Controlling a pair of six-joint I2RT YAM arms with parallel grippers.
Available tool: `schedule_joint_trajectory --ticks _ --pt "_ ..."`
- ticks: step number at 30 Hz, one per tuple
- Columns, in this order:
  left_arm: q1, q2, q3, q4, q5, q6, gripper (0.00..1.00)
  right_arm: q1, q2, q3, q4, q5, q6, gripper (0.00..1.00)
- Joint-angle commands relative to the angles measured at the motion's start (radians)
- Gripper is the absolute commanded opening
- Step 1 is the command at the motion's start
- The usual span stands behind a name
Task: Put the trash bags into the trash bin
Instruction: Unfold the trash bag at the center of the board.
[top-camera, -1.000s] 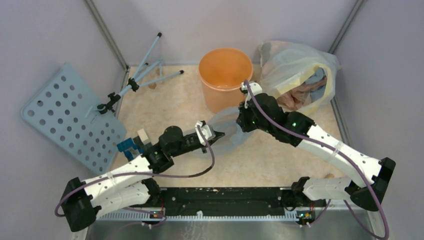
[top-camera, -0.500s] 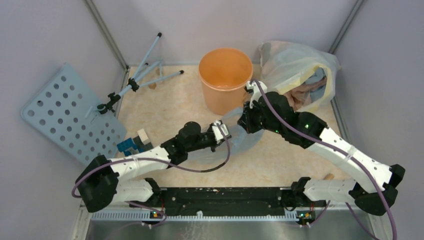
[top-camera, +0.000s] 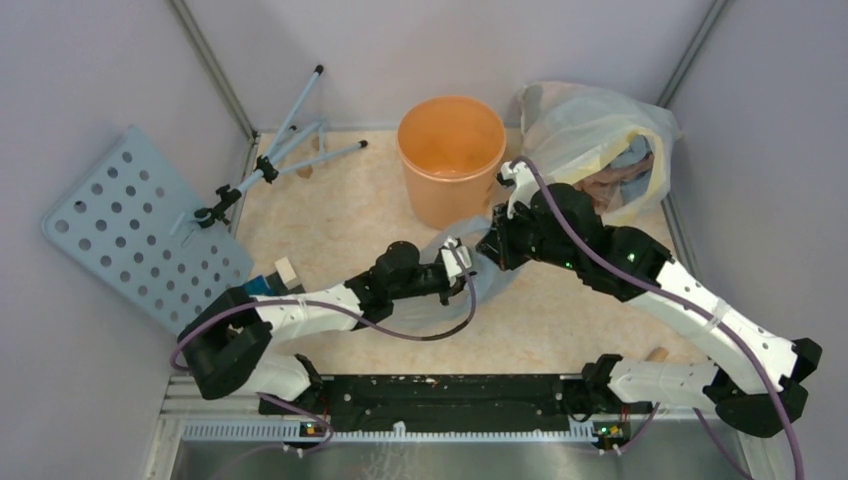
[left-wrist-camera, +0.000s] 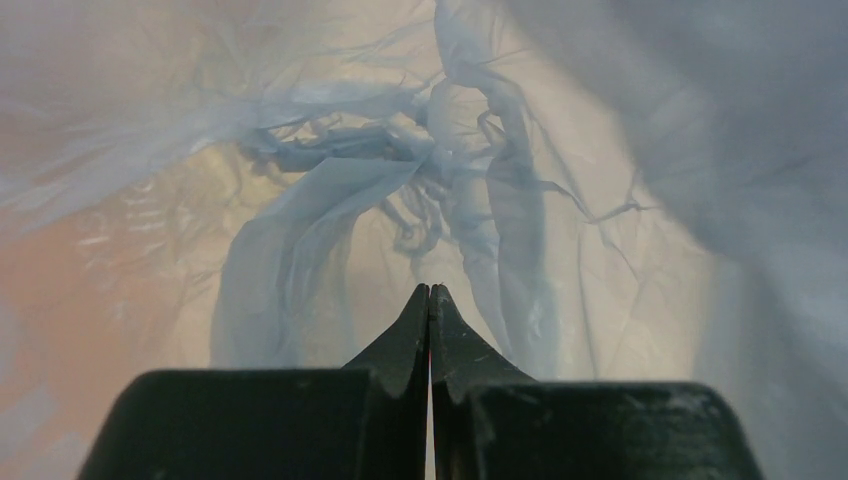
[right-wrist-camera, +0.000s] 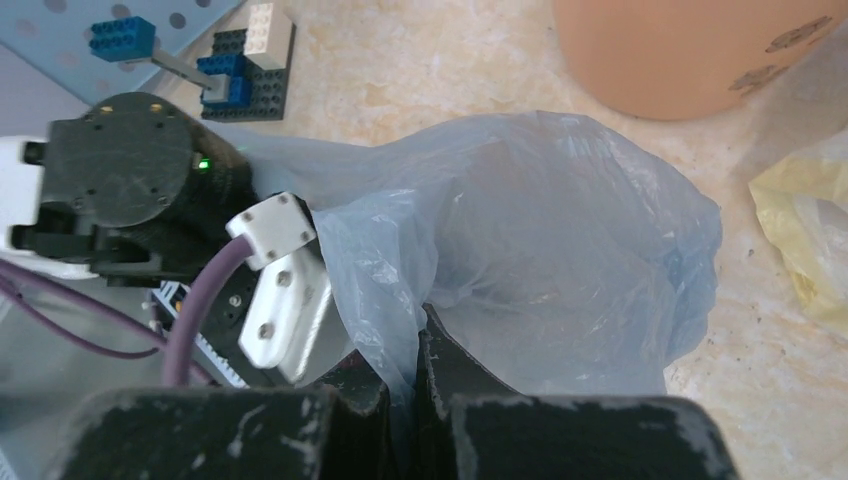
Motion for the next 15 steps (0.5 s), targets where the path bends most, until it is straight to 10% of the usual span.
schedule_joint_trajectory --ticks 1,15 --pt "0.016 0.054 0.001 0.169 0.099 -0.098 0.00 -0.004 -0.052 0.032 0.009 -0.032 -0.017 0.00" --pt "0.050 0.256 0.135 0.114 0.261 -0.171 0.00 -0.005 -0.101 0.063 0.020 -0.078 -0.015 0.00"
